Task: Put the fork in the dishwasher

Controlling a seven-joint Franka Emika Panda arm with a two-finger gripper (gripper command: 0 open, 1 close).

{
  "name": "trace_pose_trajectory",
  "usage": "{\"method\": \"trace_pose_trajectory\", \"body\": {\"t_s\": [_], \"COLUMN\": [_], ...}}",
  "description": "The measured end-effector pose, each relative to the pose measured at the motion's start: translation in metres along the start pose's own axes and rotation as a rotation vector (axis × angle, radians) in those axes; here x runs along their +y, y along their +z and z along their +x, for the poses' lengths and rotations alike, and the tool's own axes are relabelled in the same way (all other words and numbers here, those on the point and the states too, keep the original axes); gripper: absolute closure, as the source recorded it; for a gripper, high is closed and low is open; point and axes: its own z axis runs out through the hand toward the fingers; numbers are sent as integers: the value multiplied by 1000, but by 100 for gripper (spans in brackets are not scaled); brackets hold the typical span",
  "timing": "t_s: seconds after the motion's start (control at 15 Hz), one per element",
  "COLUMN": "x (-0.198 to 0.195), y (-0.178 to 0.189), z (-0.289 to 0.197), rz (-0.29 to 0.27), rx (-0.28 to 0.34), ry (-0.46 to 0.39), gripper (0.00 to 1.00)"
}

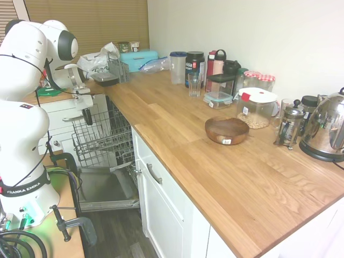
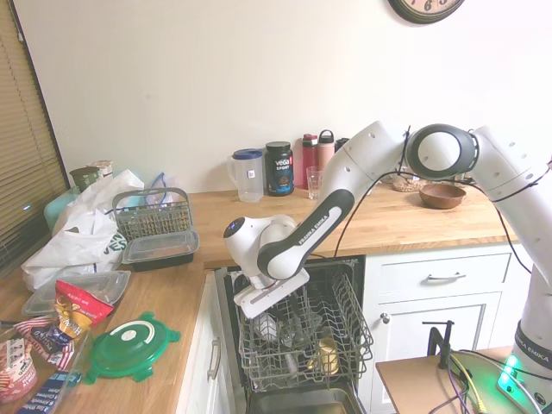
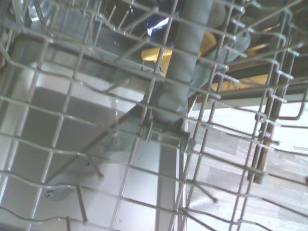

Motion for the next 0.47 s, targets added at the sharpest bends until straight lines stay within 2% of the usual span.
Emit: {"method": "trace_pose_trajectory", "body": {"t_s": [0.2, 0.33, 0.47], "x": [28, 56, 85], "y": [-53, -106, -143], "z": [23, 47, 82], "rz": [74, 162, 249], "rx": [25, 35, 19], "ry": [12, 45, 99], "gripper": [0, 0, 0]}}
